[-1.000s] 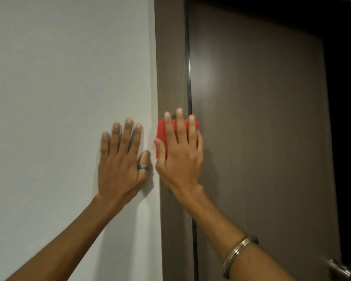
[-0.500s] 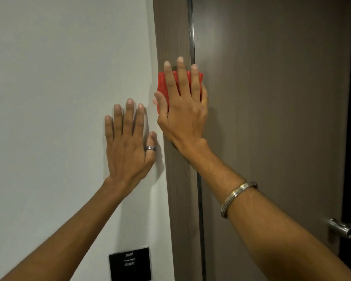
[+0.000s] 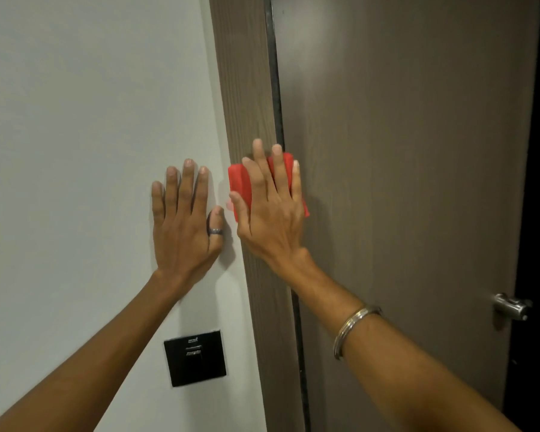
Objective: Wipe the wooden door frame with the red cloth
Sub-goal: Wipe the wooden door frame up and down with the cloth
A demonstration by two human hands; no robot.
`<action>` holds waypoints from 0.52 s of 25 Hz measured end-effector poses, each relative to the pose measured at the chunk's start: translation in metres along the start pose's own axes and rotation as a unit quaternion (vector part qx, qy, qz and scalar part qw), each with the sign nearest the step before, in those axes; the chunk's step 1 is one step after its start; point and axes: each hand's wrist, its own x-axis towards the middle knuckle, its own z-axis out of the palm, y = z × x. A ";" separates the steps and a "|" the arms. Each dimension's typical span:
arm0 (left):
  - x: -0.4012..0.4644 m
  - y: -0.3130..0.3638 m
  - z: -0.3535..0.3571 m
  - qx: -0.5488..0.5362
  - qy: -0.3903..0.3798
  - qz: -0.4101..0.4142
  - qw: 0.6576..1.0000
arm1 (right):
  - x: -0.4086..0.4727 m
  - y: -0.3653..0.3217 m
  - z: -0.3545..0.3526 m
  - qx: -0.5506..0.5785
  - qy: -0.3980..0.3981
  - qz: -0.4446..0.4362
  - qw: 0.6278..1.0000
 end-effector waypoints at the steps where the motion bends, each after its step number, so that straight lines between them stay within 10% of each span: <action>1: 0.003 0.001 0.001 0.002 0.002 0.001 1.000 | 0.011 0.002 0.003 0.002 0.010 -0.001 1.000; 13: -0.037 0.014 0.015 0.002 0.000 0.018 1.000 | -0.043 -0.006 0.011 -0.021 0.017 0.045 0.999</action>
